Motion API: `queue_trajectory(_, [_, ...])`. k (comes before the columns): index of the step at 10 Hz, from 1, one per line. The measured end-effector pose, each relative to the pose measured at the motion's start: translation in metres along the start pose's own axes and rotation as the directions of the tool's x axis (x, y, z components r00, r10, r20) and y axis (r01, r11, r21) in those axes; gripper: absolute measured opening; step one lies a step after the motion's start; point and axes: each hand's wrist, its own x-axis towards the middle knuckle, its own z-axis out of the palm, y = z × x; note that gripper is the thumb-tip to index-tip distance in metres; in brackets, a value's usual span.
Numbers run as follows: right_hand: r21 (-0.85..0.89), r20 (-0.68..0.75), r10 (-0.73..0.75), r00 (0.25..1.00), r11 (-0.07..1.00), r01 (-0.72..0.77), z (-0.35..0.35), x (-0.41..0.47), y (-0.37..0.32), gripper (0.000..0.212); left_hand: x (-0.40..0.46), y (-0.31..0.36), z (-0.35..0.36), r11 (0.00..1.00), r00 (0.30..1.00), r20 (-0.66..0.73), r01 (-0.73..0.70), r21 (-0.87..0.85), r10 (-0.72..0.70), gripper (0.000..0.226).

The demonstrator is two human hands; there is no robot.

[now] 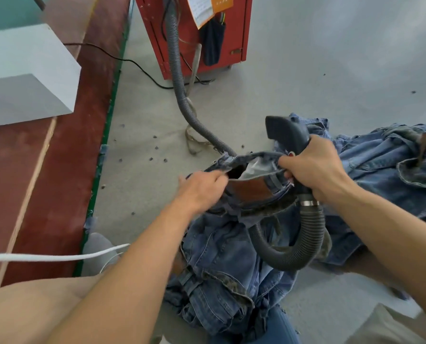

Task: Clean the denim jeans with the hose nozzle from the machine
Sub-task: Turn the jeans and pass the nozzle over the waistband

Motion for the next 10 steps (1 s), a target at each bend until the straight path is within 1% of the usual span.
queue_trajectory(1, [0.179,0.013,0.088,0.996,0.98,-0.088,-0.013,0.011,-0.006,0.016,-0.014,-0.033,-0.01,0.995,0.981,0.196,-0.016,0.1,-0.004,0.037])
queue_trajectory(2, [0.274,0.021,0.155,0.988,0.949,-0.155,-0.022,0.017,-0.007,0.013,-0.025,-0.036,0.003,0.95,0.968,0.131,-0.238,0.2,0.215,0.023])
queue_trajectory(3, [0.382,0.056,0.179,0.982,0.905,-0.187,-0.028,0.017,-0.004,0.011,-0.04,-0.024,0.026,0.831,0.839,-0.289,-0.295,0.471,0.462,0.015])
queue_trajectory(4, [0.538,0.128,0.184,0.974,0.812,-0.224,-0.032,0.012,0.0,0.014,-0.071,-0.008,0.061,0.749,0.67,-0.439,-0.275,0.603,0.599,0.042])
queue_trajectory(5, [0.642,0.194,0.201,0.96,0.714,-0.28,-0.031,0.002,0.006,0.016,-0.098,0.027,0.094,0.938,0.755,-0.563,-0.208,0.278,0.335,0.04])
queue_trajectory(6, [0.709,0.299,0.166,0.94,0.621,-0.335,-0.024,-0.006,0.007,0.014,-0.095,0.067,0.098,0.555,0.781,-0.167,0.259,-0.79,-0.601,0.052])
queue_trajectory(7, [0.725,0.347,0.037,0.937,0.624,-0.293,-0.017,-0.013,0.007,0.015,-0.076,0.071,0.088,-0.283,0.609,0.504,0.426,-0.859,-0.613,0.089])
queue_trajectory(8, [0.715,0.365,-0.044,0.93,0.653,-0.25,-0.013,-0.018,0.008,0.023,-0.064,0.052,0.093,-0.323,0.591,0.493,0.375,-0.869,-0.639,0.075])
queue_trajectory(9, [0.685,0.372,-0.038,0.927,0.685,-0.247,-0.012,-0.017,0.011,0.025,-0.061,0.043,0.089,-0.529,0.655,0.549,0.258,-0.808,-0.52,0.046])
queue_trajectory(10, [0.679,0.34,-0.028,0.94,0.699,-0.225,-0.011,-0.014,0.01,0.028,-0.062,0.055,0.079,-0.653,0.755,0.554,0.227,-0.722,-0.351,0.044])
